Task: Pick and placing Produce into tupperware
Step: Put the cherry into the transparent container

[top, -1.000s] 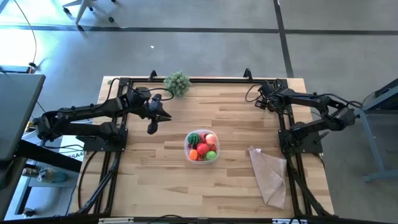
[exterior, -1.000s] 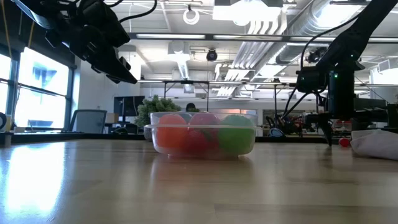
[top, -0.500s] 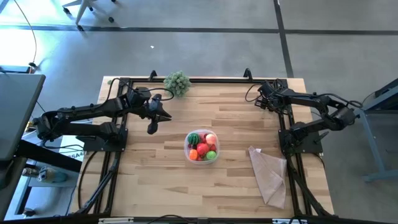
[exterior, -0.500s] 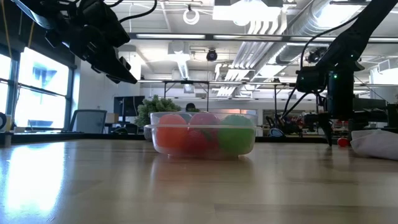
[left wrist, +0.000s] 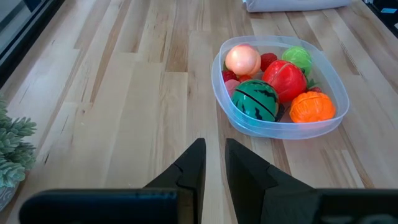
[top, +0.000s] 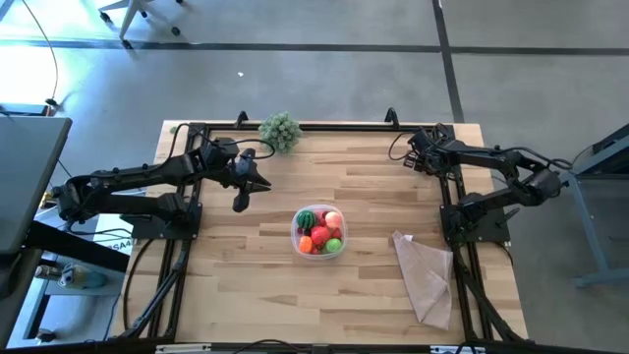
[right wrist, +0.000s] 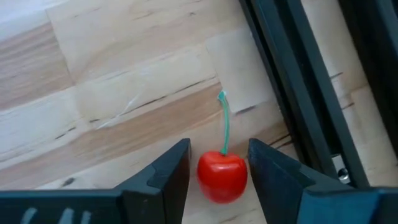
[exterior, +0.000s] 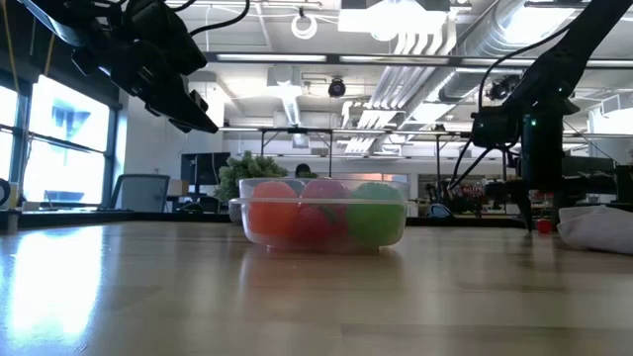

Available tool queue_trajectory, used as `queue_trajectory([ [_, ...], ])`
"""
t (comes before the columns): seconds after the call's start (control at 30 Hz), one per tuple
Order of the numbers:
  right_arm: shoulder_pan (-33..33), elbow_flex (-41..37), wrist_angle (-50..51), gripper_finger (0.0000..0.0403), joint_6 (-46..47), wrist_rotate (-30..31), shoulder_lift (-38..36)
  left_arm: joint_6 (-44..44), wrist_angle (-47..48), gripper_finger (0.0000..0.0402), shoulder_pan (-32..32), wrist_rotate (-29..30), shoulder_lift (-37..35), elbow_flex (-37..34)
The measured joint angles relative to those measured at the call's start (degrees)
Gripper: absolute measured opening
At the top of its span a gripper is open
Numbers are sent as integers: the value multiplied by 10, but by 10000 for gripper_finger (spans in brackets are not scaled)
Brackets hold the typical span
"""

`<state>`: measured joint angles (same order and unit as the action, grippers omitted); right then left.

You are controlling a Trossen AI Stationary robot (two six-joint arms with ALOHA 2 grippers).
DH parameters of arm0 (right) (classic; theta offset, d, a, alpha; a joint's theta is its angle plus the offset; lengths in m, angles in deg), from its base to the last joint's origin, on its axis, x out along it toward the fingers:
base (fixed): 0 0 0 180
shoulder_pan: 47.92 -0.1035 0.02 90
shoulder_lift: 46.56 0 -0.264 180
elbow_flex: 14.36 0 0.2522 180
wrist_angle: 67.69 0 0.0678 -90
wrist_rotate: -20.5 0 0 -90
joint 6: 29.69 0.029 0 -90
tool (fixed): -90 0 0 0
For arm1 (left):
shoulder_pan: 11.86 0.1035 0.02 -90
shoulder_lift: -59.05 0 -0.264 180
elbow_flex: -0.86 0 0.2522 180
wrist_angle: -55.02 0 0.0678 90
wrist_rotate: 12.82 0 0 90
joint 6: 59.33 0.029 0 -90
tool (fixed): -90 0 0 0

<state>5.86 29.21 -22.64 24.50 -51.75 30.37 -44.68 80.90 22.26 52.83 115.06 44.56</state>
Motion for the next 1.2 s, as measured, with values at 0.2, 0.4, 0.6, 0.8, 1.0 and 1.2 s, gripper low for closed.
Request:
queue_trajectory([
  [0.2,0,0,0,154,-1,-9,0,0,0,51,0,0,0,0],
  [0.4,0,0,3,154,-1,-14,-1,0,0,51,0,0,0,0],
  [0.6,0,1,13,153,0,-17,-1,0,0,51,0,0,0,0],
  [0.8,-1,1,15,153,0,-18,-1,0,0,51,0,0,0,0],
  [1.0,-1,1,15,127,0,-20,-1,0,0,51,0,0,0,0],
  [1.2,-1,1,15,118,-1,-22,-1,0,0,51,0,0,0,0],
])
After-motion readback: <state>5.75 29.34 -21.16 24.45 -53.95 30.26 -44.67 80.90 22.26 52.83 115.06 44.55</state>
